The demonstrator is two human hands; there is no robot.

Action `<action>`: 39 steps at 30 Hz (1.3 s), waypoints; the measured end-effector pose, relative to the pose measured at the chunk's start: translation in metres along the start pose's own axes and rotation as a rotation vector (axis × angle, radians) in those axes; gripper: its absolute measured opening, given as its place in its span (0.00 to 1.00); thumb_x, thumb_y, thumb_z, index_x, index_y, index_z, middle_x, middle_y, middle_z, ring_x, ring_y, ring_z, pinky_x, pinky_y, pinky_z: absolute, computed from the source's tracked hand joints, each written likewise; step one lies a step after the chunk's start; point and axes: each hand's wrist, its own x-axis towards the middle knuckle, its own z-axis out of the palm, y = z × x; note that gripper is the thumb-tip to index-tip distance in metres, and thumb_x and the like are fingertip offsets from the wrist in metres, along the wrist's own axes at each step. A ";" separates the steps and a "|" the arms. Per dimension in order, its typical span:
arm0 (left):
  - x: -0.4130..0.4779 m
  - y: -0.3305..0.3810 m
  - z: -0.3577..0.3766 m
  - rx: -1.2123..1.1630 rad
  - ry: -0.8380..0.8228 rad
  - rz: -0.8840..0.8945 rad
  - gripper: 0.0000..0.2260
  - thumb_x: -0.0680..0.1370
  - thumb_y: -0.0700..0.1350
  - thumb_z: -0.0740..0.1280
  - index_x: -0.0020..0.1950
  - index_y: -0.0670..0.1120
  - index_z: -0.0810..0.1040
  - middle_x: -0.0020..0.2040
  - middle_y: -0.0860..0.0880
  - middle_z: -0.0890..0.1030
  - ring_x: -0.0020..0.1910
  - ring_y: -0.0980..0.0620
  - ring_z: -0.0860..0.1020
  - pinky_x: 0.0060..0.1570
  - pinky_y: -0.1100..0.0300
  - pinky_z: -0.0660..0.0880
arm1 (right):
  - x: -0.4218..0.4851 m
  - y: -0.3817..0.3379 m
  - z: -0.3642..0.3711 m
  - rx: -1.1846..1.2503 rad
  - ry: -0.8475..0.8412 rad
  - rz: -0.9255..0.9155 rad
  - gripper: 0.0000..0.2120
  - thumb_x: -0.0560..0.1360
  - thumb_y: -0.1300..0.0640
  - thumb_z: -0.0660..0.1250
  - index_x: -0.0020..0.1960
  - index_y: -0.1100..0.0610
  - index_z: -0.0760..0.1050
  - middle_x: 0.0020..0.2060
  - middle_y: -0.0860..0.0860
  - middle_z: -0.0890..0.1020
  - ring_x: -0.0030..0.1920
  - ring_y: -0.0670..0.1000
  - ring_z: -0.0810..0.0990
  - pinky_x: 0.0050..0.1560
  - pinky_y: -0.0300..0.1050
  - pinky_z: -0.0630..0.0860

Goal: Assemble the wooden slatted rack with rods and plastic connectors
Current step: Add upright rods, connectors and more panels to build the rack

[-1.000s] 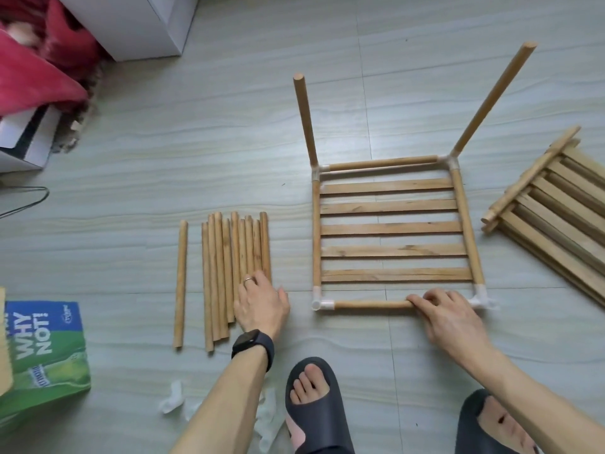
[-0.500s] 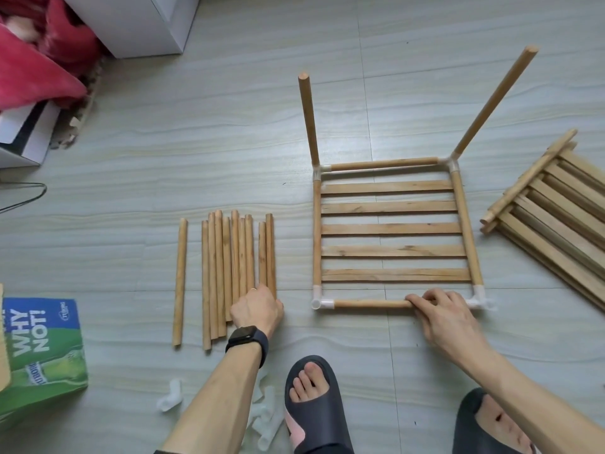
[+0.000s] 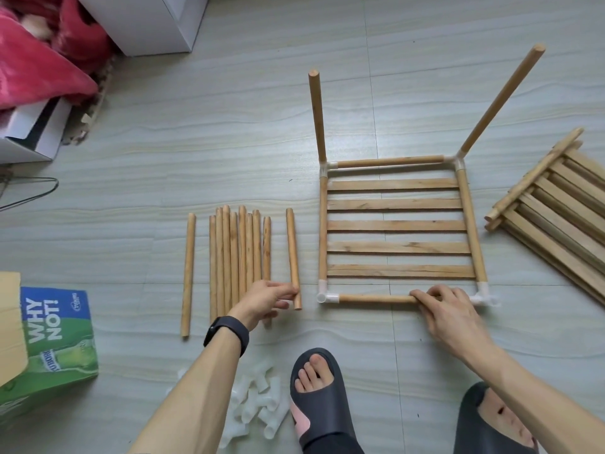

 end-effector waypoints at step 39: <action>0.014 -0.009 0.050 -0.070 -0.048 0.143 0.10 0.82 0.39 0.66 0.58 0.48 0.85 0.56 0.48 0.85 0.56 0.48 0.82 0.52 0.61 0.77 | 0.031 -0.135 -0.088 0.867 -0.082 0.028 0.05 0.80 0.47 0.68 0.48 0.47 0.80 0.37 0.46 0.84 0.32 0.47 0.83 0.39 0.44 0.80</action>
